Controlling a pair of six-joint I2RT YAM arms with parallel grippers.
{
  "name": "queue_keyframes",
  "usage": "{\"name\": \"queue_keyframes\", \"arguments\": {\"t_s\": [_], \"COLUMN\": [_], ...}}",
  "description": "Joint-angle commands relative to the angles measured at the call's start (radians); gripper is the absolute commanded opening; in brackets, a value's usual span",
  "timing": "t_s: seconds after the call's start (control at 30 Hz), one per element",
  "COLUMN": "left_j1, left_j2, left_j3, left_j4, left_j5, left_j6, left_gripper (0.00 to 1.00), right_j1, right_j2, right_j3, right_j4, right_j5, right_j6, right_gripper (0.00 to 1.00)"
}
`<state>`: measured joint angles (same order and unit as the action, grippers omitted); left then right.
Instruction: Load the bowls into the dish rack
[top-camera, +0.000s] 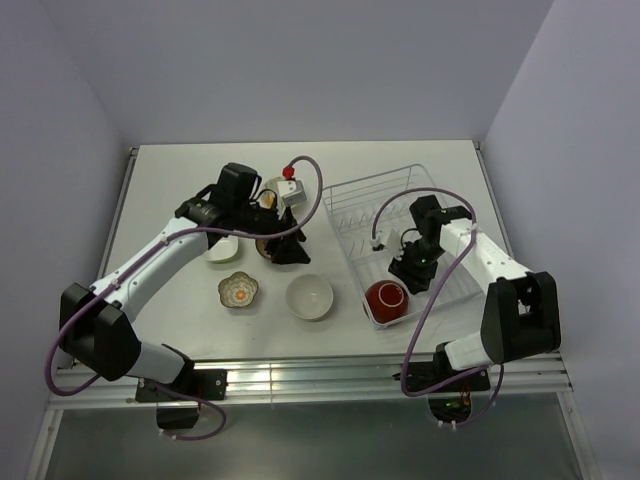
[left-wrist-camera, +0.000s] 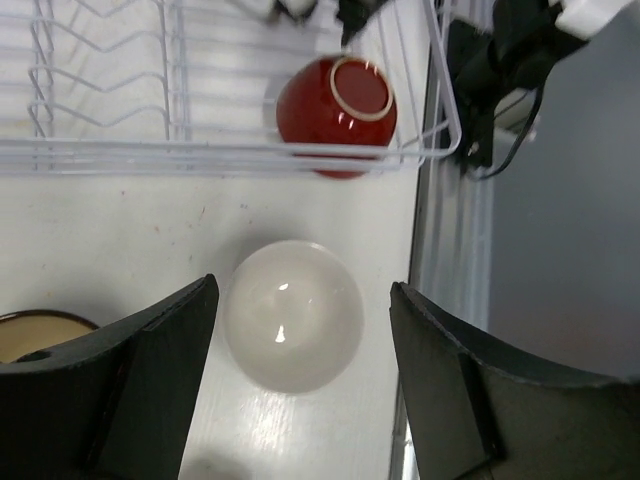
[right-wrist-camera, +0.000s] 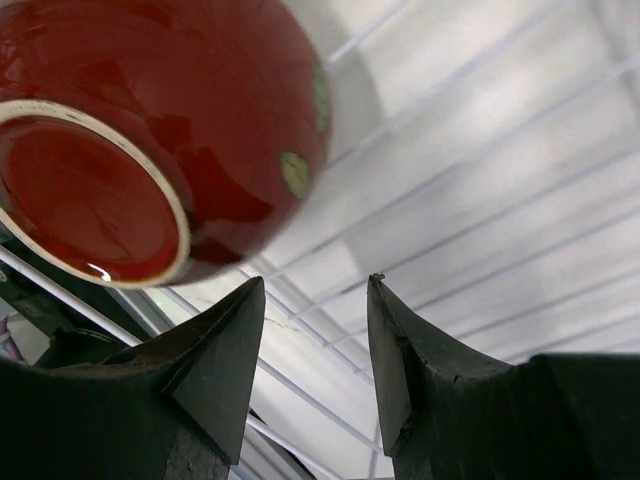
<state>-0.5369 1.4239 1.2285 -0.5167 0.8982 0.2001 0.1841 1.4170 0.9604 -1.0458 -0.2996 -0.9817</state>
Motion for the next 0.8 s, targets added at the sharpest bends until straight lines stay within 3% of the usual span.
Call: {"name": "queue_keyframes", "arguments": {"t_s": [0.0, 0.13, 0.27, 0.33, 0.6, 0.77], "left_j1": [0.003, 0.002, -0.024, -0.035, -0.073, -0.222], "left_j2": [-0.033, 0.0, 0.024, 0.014, 0.027, 0.018], "left_j3": [-0.017, -0.02, -0.049, -0.07, -0.13, -0.239], "left_j4": [-0.121, -0.294, -0.359, -0.338, -0.289, -0.23], "left_j5": [-0.019, -0.05, -0.137, -0.171, -0.168, -0.277], "left_j6": [0.217, 0.465, 0.649, 0.677, 0.716, 0.855], "left_gripper": [0.75, 0.75, 0.74, 0.74, 0.74, 0.73], "right_j1": [-0.038, -0.097, -0.143, -0.153, -0.225, -0.262], "right_j2": [-0.006, 0.01, 0.017, 0.016, 0.013, 0.022], "right_j3": [0.084, 0.167, 0.283, 0.343, 0.474, 0.505], "right_j4": [-0.029, -0.065, -0.092, -0.106, -0.16, -0.183], "right_j5": [0.008, 0.007, -0.021, -0.057, -0.231, -0.303], "right_j6": [-0.024, -0.041, -0.032, -0.011, 0.095, 0.129], "right_gripper": [0.53, 0.56, 0.68, 0.73, 0.75, 0.76]}}
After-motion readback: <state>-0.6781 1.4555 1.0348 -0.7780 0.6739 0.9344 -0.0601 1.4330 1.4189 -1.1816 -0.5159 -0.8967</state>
